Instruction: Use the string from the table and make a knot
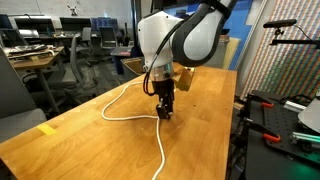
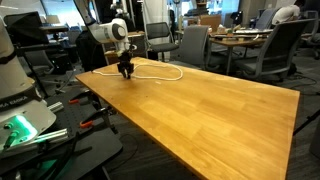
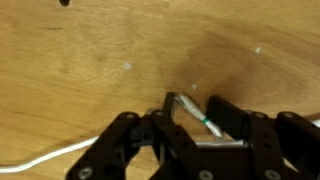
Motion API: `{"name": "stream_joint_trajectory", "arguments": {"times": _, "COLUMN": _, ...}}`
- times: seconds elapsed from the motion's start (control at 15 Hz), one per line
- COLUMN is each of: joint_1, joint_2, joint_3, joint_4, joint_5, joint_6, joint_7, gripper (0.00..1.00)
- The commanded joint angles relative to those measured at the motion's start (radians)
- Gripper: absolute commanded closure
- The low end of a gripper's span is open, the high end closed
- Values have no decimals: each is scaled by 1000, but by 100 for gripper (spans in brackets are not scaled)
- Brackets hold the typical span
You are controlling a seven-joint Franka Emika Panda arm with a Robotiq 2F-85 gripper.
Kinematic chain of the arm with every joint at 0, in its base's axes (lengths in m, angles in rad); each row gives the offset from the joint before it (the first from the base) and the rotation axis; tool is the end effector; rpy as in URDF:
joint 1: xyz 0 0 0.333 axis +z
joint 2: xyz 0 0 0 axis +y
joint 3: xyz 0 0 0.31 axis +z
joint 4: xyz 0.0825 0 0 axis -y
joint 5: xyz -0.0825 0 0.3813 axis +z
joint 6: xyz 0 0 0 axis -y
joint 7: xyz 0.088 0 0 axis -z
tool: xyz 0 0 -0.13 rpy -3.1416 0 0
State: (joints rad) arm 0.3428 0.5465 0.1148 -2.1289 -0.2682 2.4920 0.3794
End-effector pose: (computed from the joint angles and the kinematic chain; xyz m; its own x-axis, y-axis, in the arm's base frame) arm 0.4840 0.2407 0.1096 0.9494 0.2791 -0.1437 0.2971 -0.9467 0.1242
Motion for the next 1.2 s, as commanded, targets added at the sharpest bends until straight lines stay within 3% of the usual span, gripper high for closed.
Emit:
{"name": "stream_joint_trajectory", "arguments": {"times": 0.0, "joint_1": -1, "joint_2": 20, "joint_3": 3, "joint_4": 29, "joint_5": 51, "joint_6": 42, "joint_7": -41, "gripper": 91}}
{"name": "stream_joint_trajectory", "arguments": {"times": 0.13, "joint_1": -11, "joint_2": 12, "joint_3": 9, "joint_4": 30, "joint_5": 78, "joint_6": 45, "joint_7": -52, "gripper": 100}}
{"name": "stream_joint_trajectory", "arguments": {"times": 0.4, "joint_1": -64, "joint_2": -106, "joint_3": 19, "joint_4": -20, "joint_5": 189, "joint_6": 14, "joint_7": -89, "gripper": 96}}
{"name": "stream_joint_trajectory", "arguments": {"times": 0.67, "joint_1": -35, "joint_2": -289, "joint_3": -131, "joint_4": -119, "joint_5": 79, "joint_6": -11, "joint_7": 94, "gripper": 96}}
{"name": "stream_joint_trajectory", "arguments": {"times": 0.93, "joint_1": -111, "joint_2": -460, "joint_3": -211, "joint_4": -211, "joint_5": -11, "joint_6": -100, "joint_7": 214, "gripper": 96}}
{"name": "stream_joint_trajectory", "arguments": {"times": 1.13, "joint_1": -206, "joint_2": -552, "joint_3": -190, "joint_4": -252, "joint_5": 92, "joint_6": -93, "joint_7": 182, "gripper": 96}}
